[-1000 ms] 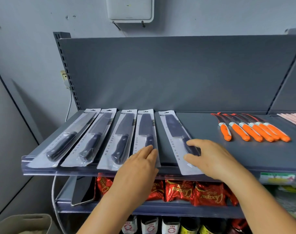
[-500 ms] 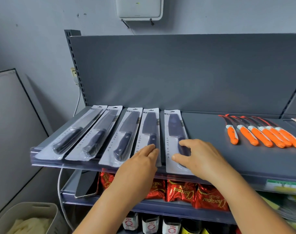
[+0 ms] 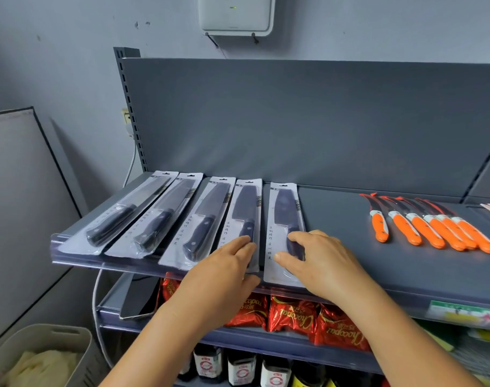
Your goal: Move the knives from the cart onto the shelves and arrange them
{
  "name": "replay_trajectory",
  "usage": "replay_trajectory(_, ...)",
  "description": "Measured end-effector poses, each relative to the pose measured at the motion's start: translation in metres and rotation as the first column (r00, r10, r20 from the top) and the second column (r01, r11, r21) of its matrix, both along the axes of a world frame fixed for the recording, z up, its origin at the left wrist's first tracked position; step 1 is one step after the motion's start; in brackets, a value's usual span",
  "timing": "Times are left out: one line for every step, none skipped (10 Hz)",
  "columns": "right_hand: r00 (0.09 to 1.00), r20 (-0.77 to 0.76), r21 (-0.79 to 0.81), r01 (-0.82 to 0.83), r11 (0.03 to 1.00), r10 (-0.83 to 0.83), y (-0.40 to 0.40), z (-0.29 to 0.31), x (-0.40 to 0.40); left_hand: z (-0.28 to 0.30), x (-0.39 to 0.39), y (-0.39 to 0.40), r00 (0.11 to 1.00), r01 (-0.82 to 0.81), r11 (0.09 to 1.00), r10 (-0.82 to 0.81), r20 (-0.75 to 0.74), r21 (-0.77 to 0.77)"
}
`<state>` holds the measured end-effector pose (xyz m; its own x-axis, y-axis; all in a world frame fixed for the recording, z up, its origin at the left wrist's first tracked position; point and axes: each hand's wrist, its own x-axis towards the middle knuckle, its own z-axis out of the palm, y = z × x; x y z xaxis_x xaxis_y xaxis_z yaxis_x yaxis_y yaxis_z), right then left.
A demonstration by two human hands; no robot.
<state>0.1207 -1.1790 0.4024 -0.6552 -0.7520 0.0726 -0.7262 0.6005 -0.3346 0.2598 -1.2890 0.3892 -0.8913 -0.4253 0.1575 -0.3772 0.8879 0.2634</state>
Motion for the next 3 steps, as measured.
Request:
replay_trajectory(1.0, -0.009, 0.019, 0.001, 1.0, -0.001, 0.0, -0.001, 0.002, -0.002, 0.001, -0.004, 1.0, 0.007, 1.0, -0.007, 0.029, 0.0)
replay_trajectory(1.0, 0.02, 0.059, 0.0, 0.998, -0.001, 0.002, 0.001, 0.005, 0.001, 0.002, -0.005, 0.999, 0.01, 1.0, -0.011, 0.05, 0.007)
replay_trajectory(0.999, 0.043, -0.05, 0.019, 0.999, -0.017, 0.007, 0.01, 0.003, 0.013, 0.009, -0.009, 0.999, 0.025, 0.999, -0.025, -0.03, 0.024)
